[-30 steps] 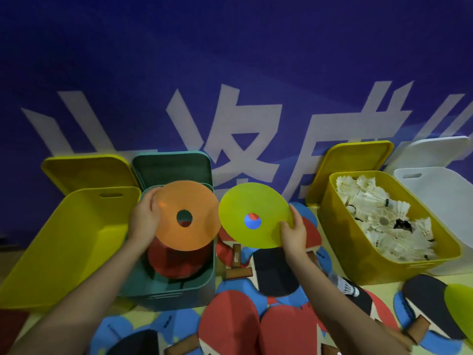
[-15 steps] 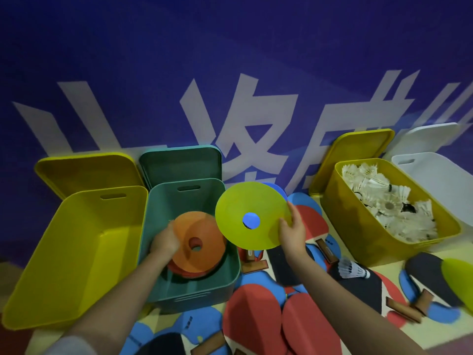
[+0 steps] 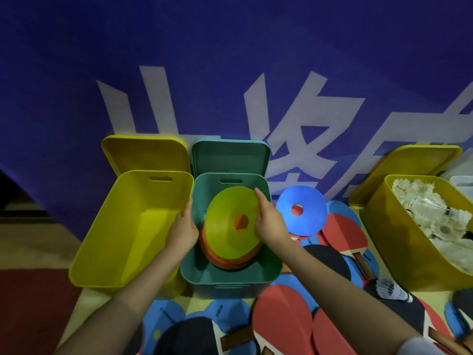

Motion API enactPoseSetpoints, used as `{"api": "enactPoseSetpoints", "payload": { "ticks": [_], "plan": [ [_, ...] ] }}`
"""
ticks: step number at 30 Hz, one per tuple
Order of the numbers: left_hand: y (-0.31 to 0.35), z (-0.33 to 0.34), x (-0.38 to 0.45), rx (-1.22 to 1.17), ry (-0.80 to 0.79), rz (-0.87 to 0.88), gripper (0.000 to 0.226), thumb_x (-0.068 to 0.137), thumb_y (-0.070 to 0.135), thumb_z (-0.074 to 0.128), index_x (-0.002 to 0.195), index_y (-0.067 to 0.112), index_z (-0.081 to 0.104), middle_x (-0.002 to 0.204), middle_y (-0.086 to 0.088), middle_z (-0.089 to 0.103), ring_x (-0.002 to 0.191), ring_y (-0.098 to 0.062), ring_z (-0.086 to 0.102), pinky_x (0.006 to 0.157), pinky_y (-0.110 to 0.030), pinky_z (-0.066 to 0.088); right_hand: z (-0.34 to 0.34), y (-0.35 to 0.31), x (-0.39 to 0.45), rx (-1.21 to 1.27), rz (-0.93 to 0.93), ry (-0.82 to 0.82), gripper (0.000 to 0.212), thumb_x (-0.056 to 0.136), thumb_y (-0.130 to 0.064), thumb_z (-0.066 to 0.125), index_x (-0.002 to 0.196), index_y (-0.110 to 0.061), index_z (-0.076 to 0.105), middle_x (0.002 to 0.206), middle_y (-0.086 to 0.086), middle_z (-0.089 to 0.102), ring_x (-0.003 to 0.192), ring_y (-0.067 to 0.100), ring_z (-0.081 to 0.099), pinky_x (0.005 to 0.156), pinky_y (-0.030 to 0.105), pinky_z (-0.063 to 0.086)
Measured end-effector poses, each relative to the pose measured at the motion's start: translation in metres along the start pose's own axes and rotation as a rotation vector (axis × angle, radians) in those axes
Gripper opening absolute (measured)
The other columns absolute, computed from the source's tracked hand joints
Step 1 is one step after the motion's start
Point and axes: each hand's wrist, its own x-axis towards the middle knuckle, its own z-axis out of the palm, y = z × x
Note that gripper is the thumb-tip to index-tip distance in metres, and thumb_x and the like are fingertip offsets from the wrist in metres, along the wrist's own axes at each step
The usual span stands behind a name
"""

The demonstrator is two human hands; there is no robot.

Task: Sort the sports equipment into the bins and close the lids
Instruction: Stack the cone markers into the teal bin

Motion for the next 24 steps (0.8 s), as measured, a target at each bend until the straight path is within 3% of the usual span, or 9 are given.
{"api": "enactPoseSetpoints", "payload": {
  "ticks": [2,5,8,15,21,24],
  "plan": [
    [0.001,0.0,0.0,-0.082,-0.021,0.008,0.071,0.094,0.003,0.043,0.153,0.021,0.009,0.091,-0.016,0.057,0.074,-0.031,0.056,0.058,-0.035,0.037,0.021,-0.009,0.008,-0.032,0.083,-0.101,0.077,0.089,-0.002,0.048,0.154,-0.021,0.012,0.126,0.019,0.053,0.101,0.035,0.059,0.083,0.041,0.047],
    [0.002,0.0,-0.001,-0.127,0.02,-0.02,0.07,0.094,0.005,0.045,0.153,0.024,0.012,0.079,-0.01,0.054,0.065,-0.026,0.053,0.052,-0.03,0.032,0.052,-0.006,0.014,-0.032,0.219,-0.171,0.087,0.085,-0.005,0.057,0.154,-0.016,0.005,0.13,0.021,0.05,0.111,0.038,0.055,0.089,0.042,0.045],
    [-0.003,0.002,-0.003,-0.166,0.028,-0.029,0.068,0.096,0.007,0.044,0.153,0.028,0.013,0.064,0.001,0.042,0.055,-0.015,0.043,0.046,-0.027,0.027,0.077,0.008,0.01,-0.036,0.282,-0.165,0.076,0.09,-0.012,0.053,0.153,-0.017,0.009,0.14,0.019,0.043,0.123,0.036,0.048,0.102,0.042,0.04],
    [-0.003,0.003,-0.004,-0.223,0.064,-0.049,0.063,0.098,0.01,0.043,0.151,0.032,0.018,0.062,-0.001,0.044,0.054,-0.015,0.045,0.048,-0.027,0.032,0.098,0.026,0.006,-0.216,0.431,-0.356,0.078,0.09,-0.023,0.052,0.152,-0.024,0.004,0.149,0.02,0.021,0.135,0.04,0.029,0.11,0.05,0.033],
    [-0.002,0.003,-0.004,-0.176,0.071,-0.045,0.062,0.098,0.01,0.044,0.151,0.03,0.018,0.063,-0.004,0.047,0.054,-0.016,0.046,0.047,-0.027,0.033,0.091,0.022,0.005,-0.056,0.445,-0.256,0.077,0.087,-0.012,0.051,0.151,-0.027,0.011,0.142,0.019,0.03,0.131,0.039,0.034,0.109,0.049,0.035],
    [0.0,0.0,-0.006,-0.125,0.1,-0.032,0.058,0.097,0.011,0.045,0.15,0.024,0.026,0.091,-0.01,0.059,0.074,-0.021,0.056,0.058,-0.031,0.045,0.074,0.009,0.004,0.021,0.345,-0.183,0.067,0.09,-0.01,0.05,0.149,-0.016,0.021,0.143,0.019,0.032,0.128,0.036,0.041,0.104,0.042,0.039]
  ]
}}
